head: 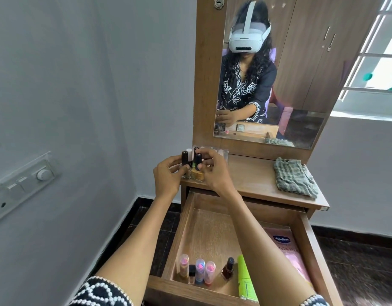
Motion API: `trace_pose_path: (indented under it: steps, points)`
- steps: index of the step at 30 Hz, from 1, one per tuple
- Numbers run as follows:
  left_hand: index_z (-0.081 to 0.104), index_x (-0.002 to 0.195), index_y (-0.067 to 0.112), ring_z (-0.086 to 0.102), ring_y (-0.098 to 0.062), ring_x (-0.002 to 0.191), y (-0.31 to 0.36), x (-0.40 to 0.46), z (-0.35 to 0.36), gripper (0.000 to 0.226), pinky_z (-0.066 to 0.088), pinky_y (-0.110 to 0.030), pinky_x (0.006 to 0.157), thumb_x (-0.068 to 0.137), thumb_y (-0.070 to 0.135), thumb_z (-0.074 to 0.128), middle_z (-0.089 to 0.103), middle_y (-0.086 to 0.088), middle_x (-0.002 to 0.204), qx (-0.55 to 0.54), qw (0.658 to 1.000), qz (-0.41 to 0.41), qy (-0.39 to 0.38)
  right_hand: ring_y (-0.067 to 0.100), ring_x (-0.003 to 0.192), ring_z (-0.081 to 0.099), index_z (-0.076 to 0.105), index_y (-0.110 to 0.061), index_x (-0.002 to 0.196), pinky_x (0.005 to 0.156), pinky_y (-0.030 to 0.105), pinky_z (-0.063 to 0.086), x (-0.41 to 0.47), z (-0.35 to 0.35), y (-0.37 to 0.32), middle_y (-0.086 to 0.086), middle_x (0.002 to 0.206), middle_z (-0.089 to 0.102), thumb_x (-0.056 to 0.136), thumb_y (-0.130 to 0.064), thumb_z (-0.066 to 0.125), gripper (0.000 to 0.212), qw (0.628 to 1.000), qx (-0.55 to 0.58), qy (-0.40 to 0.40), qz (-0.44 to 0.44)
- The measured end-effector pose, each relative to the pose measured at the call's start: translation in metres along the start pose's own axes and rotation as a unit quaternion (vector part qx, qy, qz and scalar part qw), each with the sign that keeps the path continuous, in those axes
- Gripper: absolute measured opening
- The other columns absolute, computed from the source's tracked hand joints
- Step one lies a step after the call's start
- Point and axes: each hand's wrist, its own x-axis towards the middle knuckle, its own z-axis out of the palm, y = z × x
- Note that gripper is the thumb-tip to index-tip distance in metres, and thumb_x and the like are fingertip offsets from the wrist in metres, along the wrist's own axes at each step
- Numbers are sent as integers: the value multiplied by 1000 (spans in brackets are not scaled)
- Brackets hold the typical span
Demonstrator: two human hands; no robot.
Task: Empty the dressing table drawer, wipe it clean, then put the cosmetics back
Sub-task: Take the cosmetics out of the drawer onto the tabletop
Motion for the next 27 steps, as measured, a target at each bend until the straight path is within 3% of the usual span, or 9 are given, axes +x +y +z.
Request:
trace_pose_path:
  steps: [4, 9, 12, 14, 17, 20, 22, 27]
  points:
    - [67, 108, 1, 62, -10, 90, -2, 0, -1, 31, 51, -10, 73, 78, 3, 73, 67, -4, 96, -3, 1000, -11, -5, 0, 84, 53, 57, -17, 122, 69, 9, 48, -3, -3, 2, -9, 109, 53, 88, 11, 51, 44, 1000, -3, -3, 1]
    - [63, 115, 0, 57, -8, 100, -4, -2, -3, 37, 50, -7, 70, 79, 7, 72, 65, -8, 107, -10, 999, -36, -9, 0, 83, 55, 55, -14, 127, 72, 13, 49, -11, -8, 3, -6, 111, 58, 87, 11, 53, 47, 999, 0, 31, -9]
    - [60, 119, 0, 53, -8, 108, -3, -5, -3, 41, 48, -17, 85, 80, 10, 72, 62, -10, 119, -8, 999, -46, -9, -1, 80, 56, 58, -15, 122, 71, 11, 49, -18, -17, 1, -9, 104, 60, 86, 10, 55, 44, 999, 7, 49, -8]
    - [59, 120, 1, 52, -13, 114, -1, -7, -3, 42, 43, -26, 97, 81, 13, 71, 59, -10, 124, -4, 998, -56, -5, 4, 81, 59, 59, -18, 119, 75, 16, 50, -23, -23, 0, -10, 102, 61, 86, 8, 57, 42, 998, 9, 59, -13]
    - [59, 120, 6, 49, -23, 121, 4, -12, -4, 40, 40, -34, 104, 83, 17, 70, 57, -7, 128, 22, 997, -58, 40, 4, 79, 60, 61, -25, 112, 73, 19, 49, -32, -34, -4, -11, 97, 64, 86, 4, 60, 38, 997, 10, 69, -25]
    - [60, 116, 8, 49, -19, 120, 14, -18, -7, 35, 36, -25, 102, 84, 18, 69, 59, -4, 124, 42, 993, -41, 99, 2, 77, 61, 60, -32, 103, 71, 17, 49, -41, -48, -14, -15, 90, 63, 86, 1, 63, 37, 996, 15, 72, -42]
    - [62, 112, 9, 50, -15, 118, 24, -24, -11, 31, 32, -18, 98, 84, 18, 69, 61, -2, 120, 57, 992, -22, 112, 7, 77, 62, 61, -30, 103, 73, 22, 52, -49, -55, -20, -14, 88, 63, 85, -4, 67, 32, 996, 22, 67, -47]
    - [66, 94, 13, 53, -6, 104, 50, -44, -25, 14, 33, -16, 91, 82, 19, 70, 64, 4, 106, 72, 996, 14, 54, 10, 77, 62, 60, -36, 95, 79, 31, 55, -72, -64, -34, -8, 92, 66, 83, -11, 70, 30, 999, 9, 10, -42]
